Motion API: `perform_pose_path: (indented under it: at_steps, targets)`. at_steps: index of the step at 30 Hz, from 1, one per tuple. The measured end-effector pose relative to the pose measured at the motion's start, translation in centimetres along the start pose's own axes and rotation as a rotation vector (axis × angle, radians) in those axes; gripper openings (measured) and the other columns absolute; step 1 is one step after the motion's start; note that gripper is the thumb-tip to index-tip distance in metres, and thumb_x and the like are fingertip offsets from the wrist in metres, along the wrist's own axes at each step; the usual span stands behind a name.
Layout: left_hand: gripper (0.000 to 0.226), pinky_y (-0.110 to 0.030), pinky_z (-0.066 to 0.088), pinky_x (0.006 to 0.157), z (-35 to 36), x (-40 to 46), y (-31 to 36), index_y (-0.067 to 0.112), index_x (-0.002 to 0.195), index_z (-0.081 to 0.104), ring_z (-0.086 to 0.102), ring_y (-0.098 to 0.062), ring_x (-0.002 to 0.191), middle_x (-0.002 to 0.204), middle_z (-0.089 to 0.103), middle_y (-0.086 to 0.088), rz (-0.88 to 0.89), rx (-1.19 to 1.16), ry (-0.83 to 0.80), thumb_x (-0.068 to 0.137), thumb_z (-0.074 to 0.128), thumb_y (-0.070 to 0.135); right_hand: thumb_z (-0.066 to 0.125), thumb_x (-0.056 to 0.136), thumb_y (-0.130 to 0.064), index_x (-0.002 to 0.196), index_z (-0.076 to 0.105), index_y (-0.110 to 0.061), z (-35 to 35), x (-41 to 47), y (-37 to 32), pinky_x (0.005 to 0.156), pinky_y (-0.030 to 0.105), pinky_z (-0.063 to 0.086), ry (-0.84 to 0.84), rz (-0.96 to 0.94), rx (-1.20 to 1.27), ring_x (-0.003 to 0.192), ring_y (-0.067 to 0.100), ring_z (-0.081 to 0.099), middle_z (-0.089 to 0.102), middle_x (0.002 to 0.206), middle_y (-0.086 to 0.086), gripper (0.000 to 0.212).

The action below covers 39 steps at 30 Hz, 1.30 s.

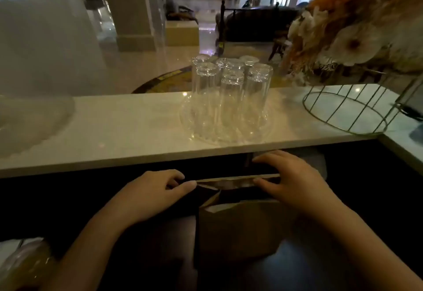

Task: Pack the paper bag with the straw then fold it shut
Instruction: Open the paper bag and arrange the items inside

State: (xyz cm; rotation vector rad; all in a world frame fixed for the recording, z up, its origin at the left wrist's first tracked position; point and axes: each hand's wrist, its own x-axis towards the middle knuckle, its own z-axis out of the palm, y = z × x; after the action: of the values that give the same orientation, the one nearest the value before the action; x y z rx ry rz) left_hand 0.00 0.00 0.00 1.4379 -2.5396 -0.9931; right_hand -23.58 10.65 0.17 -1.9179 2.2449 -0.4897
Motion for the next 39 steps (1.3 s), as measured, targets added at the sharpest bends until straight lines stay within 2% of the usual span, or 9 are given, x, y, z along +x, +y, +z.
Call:
perform_pose_path:
  at_steps: [4,12,18,22,24,26,29,33,39]
  targets:
    - [0.046,-0.032,0.053,0.078,2.4,1.3,3.5,0.036,0.094,0.058,0.059,-0.003,0.082,0.089,0.064,0.015,-0.088,0.119,0.098,0.073,0.040,0.073,0.067,0.071,-0.040,0.110,0.057,-0.029,-0.2,-0.7,4.4,0.072,0.035,0.054,0.112,0.133,0.086,0.098,0.013,0.058,0.057,0.109,-0.007,0.041]
    - [0.059,-0.026,0.048,0.053,6.4,2.4,6.2,0.033,0.111,0.037,0.057,-0.011,0.065,0.078,0.062,0.007,-0.236,0.345,0.304,0.069,0.048,0.073,0.071,0.062,-0.051,0.103,0.038,-0.026,1.6,-0.6,6.0,0.059,0.034,0.047,0.104,0.280,0.121,0.082,0.013,0.046,0.035,0.099,-0.008,0.058]
    - [0.047,-0.036,0.055,0.069,6.6,3.0,5.7,0.034,0.122,0.038,0.062,-0.012,0.075,0.079,0.066,0.009,-0.230,0.127,0.320,0.080,0.056,0.048,0.071,0.071,-0.031,0.111,0.033,-0.029,2.2,-0.8,7.6,0.071,0.048,0.055,0.083,0.347,0.439,0.074,0.017,0.060,0.050,0.099,-0.003,0.055]
    - [0.071,-0.039,0.054,0.079,6.0,2.7,4.9,0.036,0.142,0.010,0.063,-0.015,0.085,0.098,0.069,0.002,-0.253,-0.022,0.299,0.087,0.054,0.031,0.057,0.084,-0.030,0.140,0.007,-0.035,1.6,-1.0,8.9,0.088,0.044,0.049,-0.060,0.399,0.508,0.091,0.021,0.062,0.057,0.084,-0.015,0.076]
    - [0.075,-0.034,0.052,0.082,5.7,2.4,4.4,0.035,0.144,0.002,0.062,-0.015,0.094,0.112,0.067,-0.001,-0.263,-0.073,0.281,0.089,0.052,0.022,0.051,0.088,-0.025,0.142,0.005,-0.032,1.5,-1.0,9.5,0.082,0.038,0.045,-0.109,0.405,0.518,0.078,0.017,0.058,0.055,0.067,-0.014,0.071]
    - [0.072,-0.028,0.047,0.087,5.4,2.3,3.5,0.032,0.145,0.007,0.059,-0.017,0.107,0.124,0.062,-0.003,-0.285,-0.123,0.269,0.090,0.051,0.016,0.048,0.090,-0.020,0.141,0.014,-0.031,1.4,-0.8,10.0,0.075,0.035,0.044,-0.144,0.424,0.522,0.070,0.013,0.056,0.058,0.070,-0.008,0.062]
    - [0.056,-0.032,0.048,0.094,4.7,2.1,1.8,0.035,0.136,0.035,0.057,-0.016,0.113,0.128,0.060,-0.003,-0.289,-0.304,0.207,0.088,0.056,0.016,0.047,0.089,-0.015,0.132,0.037,-0.036,1.3,-0.2,10.2,0.083,0.037,0.050,-0.174,0.386,0.485,0.092,0.023,0.064,0.068,0.101,0.002,0.049]
    - [0.049,-0.046,0.051,0.093,3.5,1.0,-0.2,0.040,0.123,0.053,0.059,-0.017,0.113,0.121,0.065,0.002,-0.231,-0.442,0.162,0.083,0.060,0.012,0.046,0.089,-0.008,0.106,0.040,-0.053,1.4,0.7,8.9,0.062,0.027,0.054,-0.232,0.286,0.567,0.062,0.008,0.066,0.062,0.082,-0.018,0.049]
    - [0.047,-0.043,0.054,0.088,0.6,-1.4,-4.4,0.043,0.119,0.053,0.061,-0.018,0.109,0.116,0.066,-0.002,-0.256,-0.453,0.240,0.084,0.057,0.011,0.047,0.088,-0.006,0.089,0.041,-0.064,3.5,2.8,4.5,0.075,0.048,0.057,-0.312,0.201,0.643,0.073,0.018,0.070,0.067,0.087,-0.006,0.059]
